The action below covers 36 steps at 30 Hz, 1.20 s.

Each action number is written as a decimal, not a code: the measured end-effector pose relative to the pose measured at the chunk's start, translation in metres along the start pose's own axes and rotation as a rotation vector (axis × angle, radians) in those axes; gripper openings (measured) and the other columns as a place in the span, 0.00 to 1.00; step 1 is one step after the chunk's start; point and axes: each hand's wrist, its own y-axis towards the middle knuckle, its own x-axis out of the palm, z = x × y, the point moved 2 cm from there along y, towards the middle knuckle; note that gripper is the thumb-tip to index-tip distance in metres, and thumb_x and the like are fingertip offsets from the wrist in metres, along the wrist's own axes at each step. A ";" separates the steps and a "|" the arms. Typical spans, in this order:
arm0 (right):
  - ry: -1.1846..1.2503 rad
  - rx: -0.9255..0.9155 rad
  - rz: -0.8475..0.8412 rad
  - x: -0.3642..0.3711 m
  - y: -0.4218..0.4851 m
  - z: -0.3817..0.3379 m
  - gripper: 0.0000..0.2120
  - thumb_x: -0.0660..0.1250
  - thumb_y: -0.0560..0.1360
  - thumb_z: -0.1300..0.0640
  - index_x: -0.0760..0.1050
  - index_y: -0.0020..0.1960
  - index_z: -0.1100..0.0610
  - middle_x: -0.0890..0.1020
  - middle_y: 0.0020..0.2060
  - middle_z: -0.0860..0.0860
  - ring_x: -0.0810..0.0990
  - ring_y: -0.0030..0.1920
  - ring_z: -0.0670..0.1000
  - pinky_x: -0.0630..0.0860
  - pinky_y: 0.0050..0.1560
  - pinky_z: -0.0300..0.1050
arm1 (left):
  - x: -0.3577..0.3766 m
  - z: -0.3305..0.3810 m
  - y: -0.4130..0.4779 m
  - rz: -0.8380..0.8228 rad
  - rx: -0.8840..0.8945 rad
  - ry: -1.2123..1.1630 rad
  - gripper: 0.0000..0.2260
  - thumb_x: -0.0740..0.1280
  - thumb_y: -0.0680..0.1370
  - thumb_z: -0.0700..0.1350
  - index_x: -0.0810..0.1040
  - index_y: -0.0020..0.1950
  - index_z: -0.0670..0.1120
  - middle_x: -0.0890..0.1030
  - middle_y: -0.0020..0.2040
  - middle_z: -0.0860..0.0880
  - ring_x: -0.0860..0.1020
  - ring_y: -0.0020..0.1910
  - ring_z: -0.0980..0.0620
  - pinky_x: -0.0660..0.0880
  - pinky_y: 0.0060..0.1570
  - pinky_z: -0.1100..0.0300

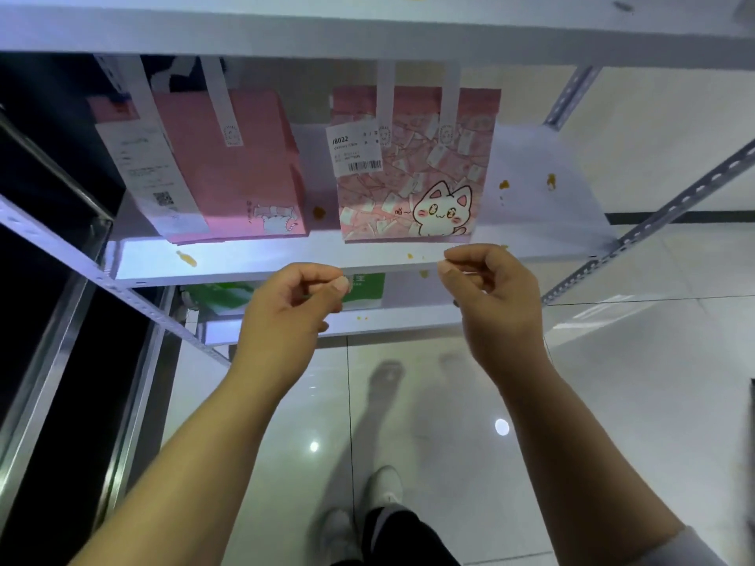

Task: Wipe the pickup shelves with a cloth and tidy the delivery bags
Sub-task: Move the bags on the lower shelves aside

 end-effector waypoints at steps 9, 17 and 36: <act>-0.051 0.029 -0.139 0.051 -0.003 0.077 0.06 0.70 0.71 0.59 0.78 0.40 0.47 0.78 0.29 0.36 0.76 0.32 0.38 0.72 0.37 0.30 | -0.019 -0.088 0.020 0.107 -0.052 0.011 0.04 0.67 0.74 0.41 0.80 0.43 0.50 0.83 0.44 0.45 0.80 0.42 0.49 0.76 0.39 0.59; -0.054 -0.044 -0.226 0.153 0.002 0.200 0.07 0.70 0.70 0.63 0.78 0.40 0.51 0.76 0.29 0.39 0.75 0.33 0.39 0.69 0.37 0.29 | -0.048 -0.233 0.081 0.158 -0.075 0.004 0.04 0.68 0.73 0.43 0.80 0.41 0.52 0.83 0.42 0.47 0.80 0.39 0.56 0.74 0.38 0.61; -0.107 -0.244 -0.244 0.375 0.061 0.401 0.05 0.70 0.72 0.59 0.75 0.45 0.51 0.79 0.35 0.46 0.75 0.33 0.40 0.71 0.36 0.28 | -0.116 -0.471 0.266 0.327 0.092 -0.132 0.01 0.70 0.73 0.45 0.79 0.44 0.51 0.82 0.42 0.49 0.80 0.41 0.55 0.73 0.38 0.64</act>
